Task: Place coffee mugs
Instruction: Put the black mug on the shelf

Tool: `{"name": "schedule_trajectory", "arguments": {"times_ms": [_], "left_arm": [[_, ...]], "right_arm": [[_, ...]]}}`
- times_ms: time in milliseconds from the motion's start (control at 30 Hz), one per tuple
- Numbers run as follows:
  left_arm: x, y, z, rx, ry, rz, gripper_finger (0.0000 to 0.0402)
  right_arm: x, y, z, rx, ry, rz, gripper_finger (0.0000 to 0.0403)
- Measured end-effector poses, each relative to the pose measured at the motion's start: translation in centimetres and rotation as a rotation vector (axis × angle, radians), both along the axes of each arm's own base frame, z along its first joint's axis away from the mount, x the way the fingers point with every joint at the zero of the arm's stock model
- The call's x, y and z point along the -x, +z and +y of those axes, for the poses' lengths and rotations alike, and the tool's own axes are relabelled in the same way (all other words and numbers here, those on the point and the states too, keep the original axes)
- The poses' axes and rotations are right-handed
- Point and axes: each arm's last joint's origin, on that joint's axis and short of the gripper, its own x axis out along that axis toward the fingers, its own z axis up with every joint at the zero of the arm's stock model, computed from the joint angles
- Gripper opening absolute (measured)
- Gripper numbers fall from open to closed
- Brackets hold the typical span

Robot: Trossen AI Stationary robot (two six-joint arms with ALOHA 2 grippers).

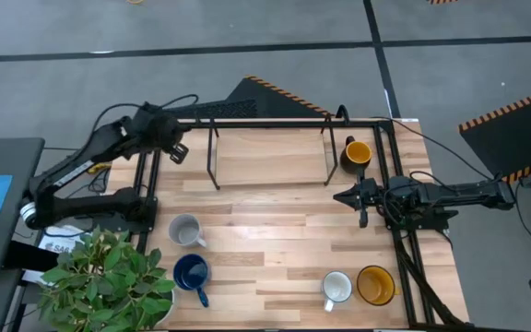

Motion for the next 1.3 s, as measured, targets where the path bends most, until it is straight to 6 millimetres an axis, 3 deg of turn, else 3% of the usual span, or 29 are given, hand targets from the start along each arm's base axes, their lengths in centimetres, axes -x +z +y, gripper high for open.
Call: {"name": "schedule_trajectory", "arguments": {"times_ms": [300,467,633,767,933,1133,1300], "left_arm": [[-3.0,4.8,-2.8,-0.127,-0.156,-0.088,0.0001],[-7.0,6.5,-2.9,-0.153,-0.255,-0.094,0.0],[-12.3,6.6,-3.3,-0.151,-0.372,-0.022,0.0],[-16.0,5.3,-3.4,-0.121,-0.479,0.073,0.0],[-19.3,2.0,-2.6,-0.07,-0.593,0.261,0.0],[-21.9,-2.4,0.0,-0.012,-0.598,0.413,0.0],[-22.6,-5.1,2.3,0.059,-0.594,0.477,0.0]], "right_arm": [[0.0,0.0,0.0,0.0,-0.001,0.0,0.0047],[0.0,0.0,0.0,0.0,-0.001,0.0,0.0047],[0.0,0.0,0.0,0.0,-0.001,0.0,0.0047],[0.0,0.0,0.0,0.0,-0.001,0.0,0.0047],[0.0,0.0,0.0,0.0,-0.001,0.0,0.0047],[0.0,0.0,0.0,0.0,-0.002,0.0,0.0047],[0.0,0.0,0.0,0.0,-0.002,0.0,0.0047]]}}
